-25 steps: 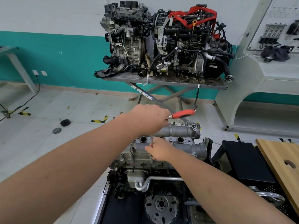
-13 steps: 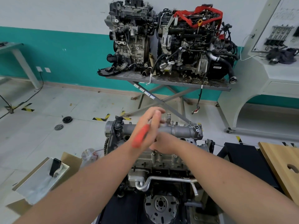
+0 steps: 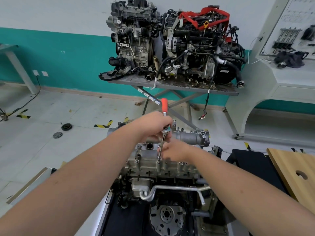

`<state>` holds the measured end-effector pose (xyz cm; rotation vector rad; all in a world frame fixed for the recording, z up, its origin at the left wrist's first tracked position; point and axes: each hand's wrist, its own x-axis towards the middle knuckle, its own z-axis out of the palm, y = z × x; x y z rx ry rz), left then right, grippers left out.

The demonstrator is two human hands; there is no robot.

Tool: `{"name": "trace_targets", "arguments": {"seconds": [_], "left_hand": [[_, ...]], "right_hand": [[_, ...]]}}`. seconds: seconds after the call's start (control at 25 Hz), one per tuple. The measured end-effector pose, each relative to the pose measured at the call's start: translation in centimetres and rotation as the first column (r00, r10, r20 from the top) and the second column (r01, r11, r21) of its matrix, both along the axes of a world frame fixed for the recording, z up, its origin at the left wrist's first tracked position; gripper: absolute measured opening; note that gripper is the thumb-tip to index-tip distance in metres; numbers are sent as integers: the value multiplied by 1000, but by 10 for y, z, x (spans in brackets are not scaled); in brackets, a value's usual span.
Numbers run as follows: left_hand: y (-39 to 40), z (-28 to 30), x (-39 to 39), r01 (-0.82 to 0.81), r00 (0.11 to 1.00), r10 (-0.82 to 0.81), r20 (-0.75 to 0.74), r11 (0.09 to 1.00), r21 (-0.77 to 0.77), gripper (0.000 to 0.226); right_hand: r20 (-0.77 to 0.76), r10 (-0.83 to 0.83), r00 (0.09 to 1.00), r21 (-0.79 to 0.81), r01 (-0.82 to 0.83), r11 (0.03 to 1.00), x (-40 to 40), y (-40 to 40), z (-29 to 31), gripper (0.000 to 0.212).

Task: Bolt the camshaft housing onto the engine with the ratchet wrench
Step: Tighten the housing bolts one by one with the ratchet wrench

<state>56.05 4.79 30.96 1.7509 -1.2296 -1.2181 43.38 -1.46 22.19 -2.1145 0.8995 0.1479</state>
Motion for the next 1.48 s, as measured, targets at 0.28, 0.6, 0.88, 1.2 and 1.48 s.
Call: {"name": "trace_targets", "arguments": {"seconds": [0.28, 0.6, 0.88, 1.2, 1.48], "left_hand": [[-6, 26, -1, 362, 601, -186, 778, 930, -58, 41], [1, 10, 7, 383, 714, 39, 699, 814, -437, 35], [20, -77, 16, -169, 937, 276, 215, 895, -414, 21], [27, -154, 32, 301, 656, -277, 702, 949, 93, 20], [18, -146, 29, 323, 675, -303, 672, 941, 100, 26]], "right_hand": [[379, -759, 529, 895, -2, 446, -7, 1, 39, 29], [666, -632, 396, 741, -253, 622, -6, 25, 40, 42], [818, -10, 576, -161, 245, 956, 3, 32, 29, 33], [-112, 230, 967, -867, -208, 453, 25, 25, 85, 59], [304, -379, 874, 474, 207, 856, 39, 35, 102, 15]]}}
